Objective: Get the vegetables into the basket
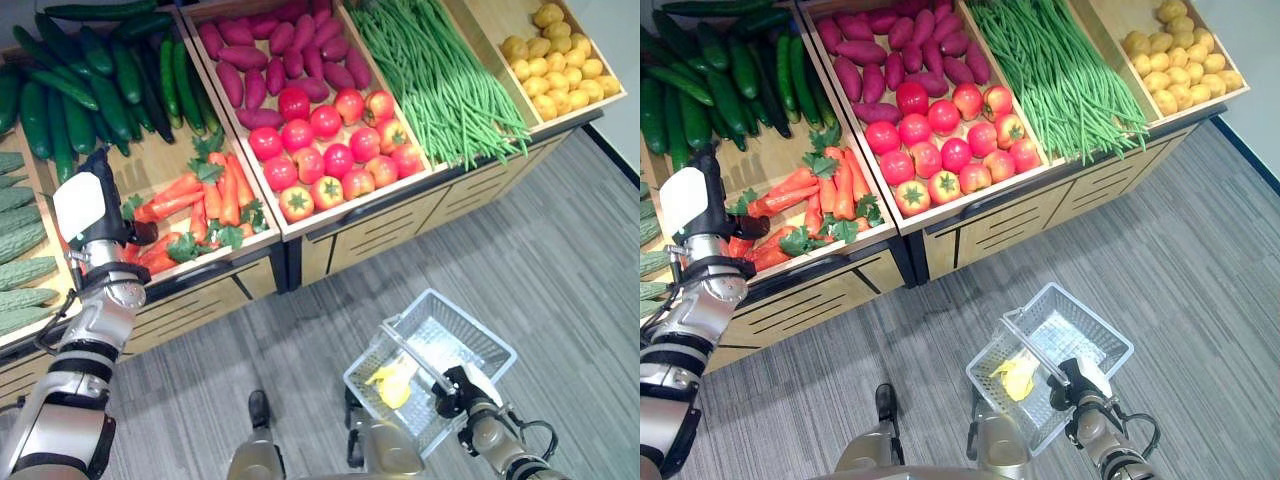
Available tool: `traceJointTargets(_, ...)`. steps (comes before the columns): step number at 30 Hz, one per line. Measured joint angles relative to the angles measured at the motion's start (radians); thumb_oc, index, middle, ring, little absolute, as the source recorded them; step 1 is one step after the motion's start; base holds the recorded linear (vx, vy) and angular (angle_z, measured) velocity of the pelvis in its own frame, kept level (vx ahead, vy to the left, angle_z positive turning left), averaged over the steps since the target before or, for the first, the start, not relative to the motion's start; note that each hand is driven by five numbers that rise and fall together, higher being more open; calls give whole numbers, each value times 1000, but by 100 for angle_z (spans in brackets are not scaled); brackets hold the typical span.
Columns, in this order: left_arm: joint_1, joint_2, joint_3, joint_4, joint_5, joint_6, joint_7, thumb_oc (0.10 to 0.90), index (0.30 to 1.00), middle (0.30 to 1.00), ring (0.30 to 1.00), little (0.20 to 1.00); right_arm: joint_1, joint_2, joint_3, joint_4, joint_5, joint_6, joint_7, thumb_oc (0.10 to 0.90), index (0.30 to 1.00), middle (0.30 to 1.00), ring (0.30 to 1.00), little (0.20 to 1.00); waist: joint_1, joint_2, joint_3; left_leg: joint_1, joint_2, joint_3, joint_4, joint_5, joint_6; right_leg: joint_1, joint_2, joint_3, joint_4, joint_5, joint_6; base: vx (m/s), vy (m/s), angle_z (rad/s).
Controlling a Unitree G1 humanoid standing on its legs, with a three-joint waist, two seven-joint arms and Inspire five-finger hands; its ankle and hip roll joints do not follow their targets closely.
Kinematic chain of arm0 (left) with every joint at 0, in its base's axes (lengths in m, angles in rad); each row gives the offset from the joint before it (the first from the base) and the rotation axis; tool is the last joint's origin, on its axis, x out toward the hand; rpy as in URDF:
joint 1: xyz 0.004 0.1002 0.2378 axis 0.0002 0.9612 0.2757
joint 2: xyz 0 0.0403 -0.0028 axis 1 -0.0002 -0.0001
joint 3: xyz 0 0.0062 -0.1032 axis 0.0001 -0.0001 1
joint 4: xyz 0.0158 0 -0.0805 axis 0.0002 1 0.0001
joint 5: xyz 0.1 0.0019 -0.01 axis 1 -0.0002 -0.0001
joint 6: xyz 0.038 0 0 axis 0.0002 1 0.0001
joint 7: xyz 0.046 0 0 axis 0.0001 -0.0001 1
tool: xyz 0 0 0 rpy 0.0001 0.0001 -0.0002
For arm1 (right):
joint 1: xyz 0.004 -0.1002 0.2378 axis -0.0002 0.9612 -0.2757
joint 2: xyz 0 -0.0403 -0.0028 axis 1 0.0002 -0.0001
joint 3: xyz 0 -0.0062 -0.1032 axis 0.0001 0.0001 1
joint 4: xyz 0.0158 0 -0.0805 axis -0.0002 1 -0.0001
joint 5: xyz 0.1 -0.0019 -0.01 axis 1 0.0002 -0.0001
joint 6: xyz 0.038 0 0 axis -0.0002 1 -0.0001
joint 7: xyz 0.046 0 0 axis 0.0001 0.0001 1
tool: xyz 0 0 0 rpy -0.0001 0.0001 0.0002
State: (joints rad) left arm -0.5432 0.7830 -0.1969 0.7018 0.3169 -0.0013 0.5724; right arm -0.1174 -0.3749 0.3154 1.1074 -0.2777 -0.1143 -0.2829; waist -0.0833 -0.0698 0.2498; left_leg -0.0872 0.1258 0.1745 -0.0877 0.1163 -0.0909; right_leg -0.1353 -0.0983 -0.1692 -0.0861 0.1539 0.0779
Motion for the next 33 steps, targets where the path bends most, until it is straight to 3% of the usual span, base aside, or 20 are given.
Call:
traceJointTargets(11,-79,30,-113,52,41,19,8,900,1000,1000,1000,1000,-49,-1,8,-14,0,-10,-3,400,300,300,300,300,-14,-24,48,-28,2,16,0,0,0,-41,5,21,0,6,-3,20,16,-5)
traceJointTargets(16,-111,77,-213,61,159,19,-35,900,1000,1000,1000,1000,-69,-1,8,-19,1,-12,-3,400,300,300,300,300,-13,-21,55,-35,4,25,0,0,0,-53,6,29,0,8,-4,28,13,-5)
traceJointTargets(17,-126,78,-231,67,175,25,-48,625,616,616,616,616,-70,-1,7,-14,1,-12,-4,400,300,300,300,300,-11,-20,56,-35,4,24,0,0,0,-53,6,29,0,8,-4,0,0,0)
traceJointTargets(19,-167,82,-274,89,206,32,-77,400,300,300,300,300,-71,-2,6,-8,2,-11,-6,400,300,300,300,300,-9,-19,56,-35,4,24,0,0,-1,-54,6,29,0,9,-4,0,0,0)
traceJointTargets(23,-216,109,-365,88,289,53,-173,400,300,300,300,300,-71,-2,4,-10,2,-11,-10,400,300,300,300,300,-8,-14,60,-40,4,25,0,1,-2,-59,6,30,0,11,-4,0,0,0)
traceJointTargets(25,-216,109,-366,91,305,59,-212,400,300,300,300,300,-71,-2,4,-8,2,-11,-10,400,300,300,300,300,-2,-13,60,-41,5,24,0,3,-3,-59,8,30,0,13,-5,0,0,0)
traceJointTargets(33,-218,90,-301,94,329,101,-180,400,300,300,300,300,-71,-2,9,-14,1,-12,-4,400,300,300,300,300,-8,-20,64,-42,6,24,0,3,-4,-60,9,29,0,13,-6,0,0,0)
